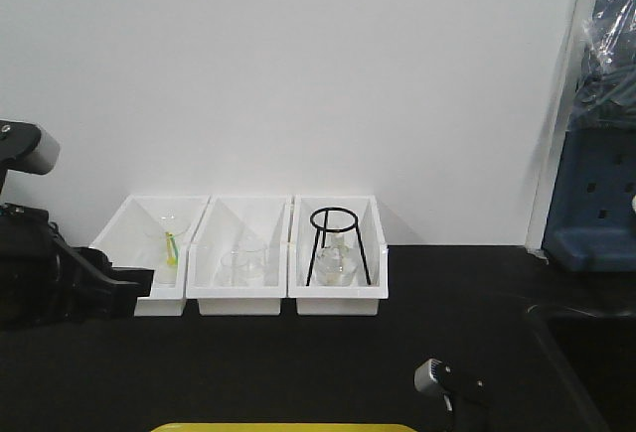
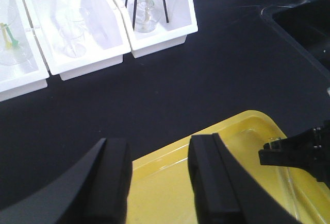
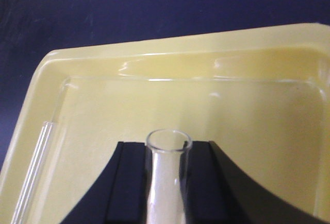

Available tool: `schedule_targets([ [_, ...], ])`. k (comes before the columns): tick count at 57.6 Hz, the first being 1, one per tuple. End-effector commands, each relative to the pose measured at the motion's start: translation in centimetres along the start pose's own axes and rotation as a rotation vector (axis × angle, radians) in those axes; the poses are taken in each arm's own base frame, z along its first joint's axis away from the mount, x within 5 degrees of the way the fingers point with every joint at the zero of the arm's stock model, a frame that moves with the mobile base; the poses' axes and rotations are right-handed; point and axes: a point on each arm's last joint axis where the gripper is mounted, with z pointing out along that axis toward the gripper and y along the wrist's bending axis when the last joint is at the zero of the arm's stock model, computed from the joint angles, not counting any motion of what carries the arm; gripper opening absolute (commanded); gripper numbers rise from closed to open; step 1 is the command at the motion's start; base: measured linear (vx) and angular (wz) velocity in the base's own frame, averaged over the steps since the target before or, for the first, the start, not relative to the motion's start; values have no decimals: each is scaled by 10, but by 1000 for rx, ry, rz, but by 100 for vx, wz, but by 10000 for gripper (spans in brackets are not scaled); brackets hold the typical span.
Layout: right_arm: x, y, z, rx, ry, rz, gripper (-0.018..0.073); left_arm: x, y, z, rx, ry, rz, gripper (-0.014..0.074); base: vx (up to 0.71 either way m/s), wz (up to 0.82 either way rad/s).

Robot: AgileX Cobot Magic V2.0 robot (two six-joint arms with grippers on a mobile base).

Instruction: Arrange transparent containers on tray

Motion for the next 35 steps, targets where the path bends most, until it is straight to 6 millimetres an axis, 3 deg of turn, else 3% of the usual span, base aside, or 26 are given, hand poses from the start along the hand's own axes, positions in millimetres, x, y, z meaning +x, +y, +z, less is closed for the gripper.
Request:
schedule_targets([
  [1, -12, 8, -1, -42, -63, -31, 57, -14, -5, -15, 18, -111, -2, 407, 0, 0],
  [23, -11, 0, 10, -48, -82, -1, 490, -14, -5, -15, 18, -106, -2, 407, 0, 0],
  [28, -12, 6, 10, -104, -93, -23, 524, -14, -5, -15, 18, -106, -2, 407, 0, 0],
  [35, -14, 19, 7, -257, -126, -42, 502, -14, -5, -15, 18, -106, -2, 400, 0, 0],
])
